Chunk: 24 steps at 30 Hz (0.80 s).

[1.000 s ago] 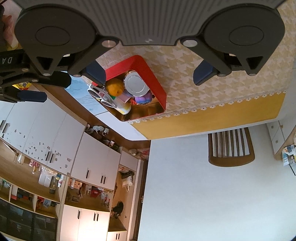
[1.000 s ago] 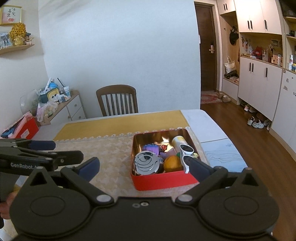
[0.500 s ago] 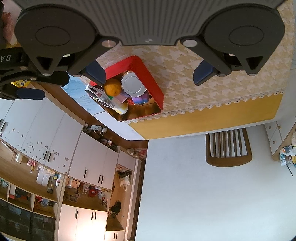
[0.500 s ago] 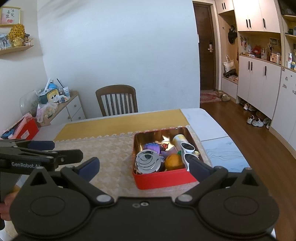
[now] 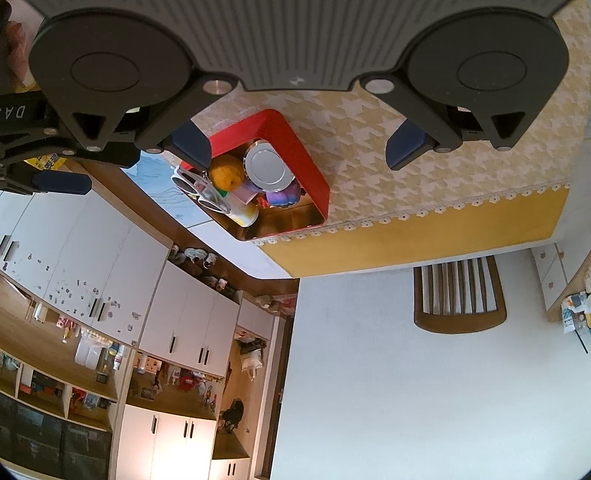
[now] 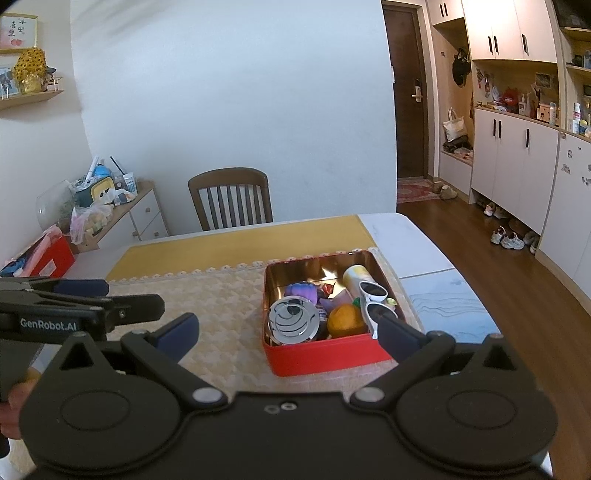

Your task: Organize rigid objects

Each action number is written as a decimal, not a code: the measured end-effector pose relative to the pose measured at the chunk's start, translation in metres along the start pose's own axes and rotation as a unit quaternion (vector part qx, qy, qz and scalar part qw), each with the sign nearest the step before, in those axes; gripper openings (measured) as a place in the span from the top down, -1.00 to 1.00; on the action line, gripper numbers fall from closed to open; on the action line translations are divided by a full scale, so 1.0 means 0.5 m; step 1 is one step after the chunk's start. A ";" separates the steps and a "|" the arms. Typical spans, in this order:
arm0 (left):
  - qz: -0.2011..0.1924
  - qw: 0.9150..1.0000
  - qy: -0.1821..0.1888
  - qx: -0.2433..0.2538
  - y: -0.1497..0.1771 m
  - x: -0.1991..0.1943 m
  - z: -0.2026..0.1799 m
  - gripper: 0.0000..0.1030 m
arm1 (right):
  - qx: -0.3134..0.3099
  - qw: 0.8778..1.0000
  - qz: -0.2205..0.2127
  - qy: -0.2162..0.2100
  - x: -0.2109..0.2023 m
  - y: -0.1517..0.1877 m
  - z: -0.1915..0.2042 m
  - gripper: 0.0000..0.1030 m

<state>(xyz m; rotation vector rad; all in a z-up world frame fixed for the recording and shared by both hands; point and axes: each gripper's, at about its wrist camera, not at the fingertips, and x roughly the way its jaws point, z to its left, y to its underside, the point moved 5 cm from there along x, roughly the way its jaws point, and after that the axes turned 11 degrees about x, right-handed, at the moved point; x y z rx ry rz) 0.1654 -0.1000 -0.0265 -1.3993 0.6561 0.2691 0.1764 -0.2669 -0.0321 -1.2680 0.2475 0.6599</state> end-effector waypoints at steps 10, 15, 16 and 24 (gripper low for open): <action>-0.007 1.000 -0.004 0.015 -0.003 0.000 -0.008 -0.97 | 0.011 1.000 0.000 0.005 0.003 0.000 -0.006 -1.00; -0.007 1.000 -0.006 0.013 -0.002 0.002 -0.006 -0.97 | 0.015 1.000 0.002 0.007 0.005 0.004 -0.008 -1.00; -0.008 1.000 -0.006 0.014 -0.002 0.001 -0.007 -0.97 | 0.016 1.000 0.003 0.007 0.005 0.004 -0.009 -1.00; -0.010 1.000 0.006 0.017 -0.003 0.005 -0.013 -0.97 | 0.018 1.000 0.004 0.008 0.008 0.003 -0.009 -1.00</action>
